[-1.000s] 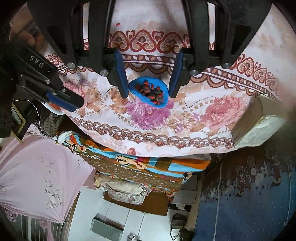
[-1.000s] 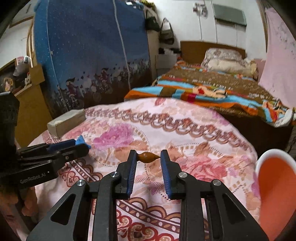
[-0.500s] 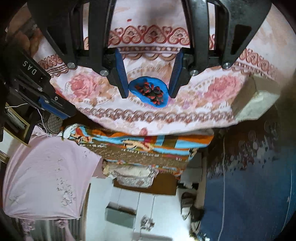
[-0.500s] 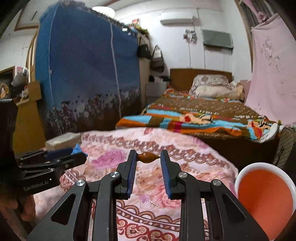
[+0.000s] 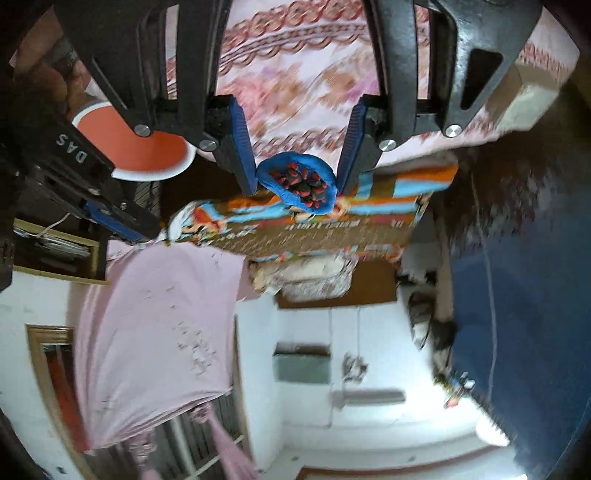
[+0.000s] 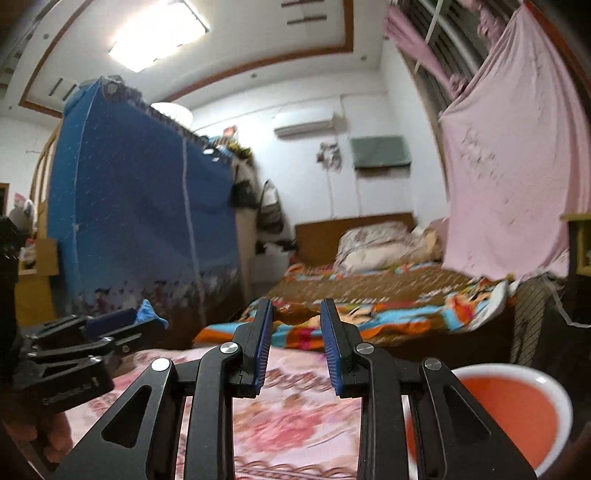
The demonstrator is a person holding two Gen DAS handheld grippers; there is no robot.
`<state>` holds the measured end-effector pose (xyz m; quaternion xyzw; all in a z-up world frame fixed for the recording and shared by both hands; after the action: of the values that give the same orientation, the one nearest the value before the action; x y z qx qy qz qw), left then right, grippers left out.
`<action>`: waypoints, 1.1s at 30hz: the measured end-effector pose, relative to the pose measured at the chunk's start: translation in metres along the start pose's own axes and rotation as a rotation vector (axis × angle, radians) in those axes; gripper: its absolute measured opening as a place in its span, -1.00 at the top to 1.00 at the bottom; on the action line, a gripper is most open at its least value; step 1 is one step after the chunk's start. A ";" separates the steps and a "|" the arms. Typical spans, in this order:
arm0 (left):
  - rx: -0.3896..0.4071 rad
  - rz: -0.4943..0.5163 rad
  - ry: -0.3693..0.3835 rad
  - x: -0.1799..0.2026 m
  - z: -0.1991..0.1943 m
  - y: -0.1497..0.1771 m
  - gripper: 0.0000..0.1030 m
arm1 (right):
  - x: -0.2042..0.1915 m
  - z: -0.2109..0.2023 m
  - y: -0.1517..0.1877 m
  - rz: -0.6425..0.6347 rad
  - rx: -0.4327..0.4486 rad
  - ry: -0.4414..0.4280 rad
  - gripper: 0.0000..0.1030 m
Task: Collect trash
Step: 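Lift and carry the blue lid and brown stick over the orange basin, then open both tools to drop the lid and stick into the basin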
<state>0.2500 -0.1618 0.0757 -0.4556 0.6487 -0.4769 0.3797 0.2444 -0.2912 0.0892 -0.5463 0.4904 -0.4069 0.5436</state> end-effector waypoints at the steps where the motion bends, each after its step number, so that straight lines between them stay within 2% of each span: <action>1: 0.011 0.014 0.009 0.005 0.000 -0.003 0.44 | 0.006 -0.002 -0.002 0.005 0.009 0.013 0.53; 10: 0.032 0.087 0.122 0.052 0.011 -0.017 0.43 | 0.069 -0.020 -0.011 0.102 0.041 0.143 0.53; 18: 0.011 0.127 0.215 0.093 0.024 -0.019 0.43 | 0.109 -0.027 -0.007 0.163 0.017 0.236 0.53; 24: -0.025 0.133 0.280 0.120 0.037 -0.016 0.43 | 0.125 -0.026 0.000 0.196 -0.021 0.282 0.53; 33: -0.135 0.101 0.377 0.146 0.065 -0.008 0.42 | 0.153 -0.028 0.014 0.265 -0.078 0.338 0.52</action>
<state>0.2684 -0.3196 0.0585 -0.3493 0.7608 -0.4897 0.2436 0.2443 -0.4451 0.0641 -0.4217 0.6575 -0.3982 0.4809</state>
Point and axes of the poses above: each gripper's, at about its wrist camera, not at the fingertips, and z roughly the way its jaws point, x to its right, y to its underside, the point moved 7 cm from there along z, roughly the way its jaws point, and after that the axes turned 4 degrees about -x, right-handed, at the moved point
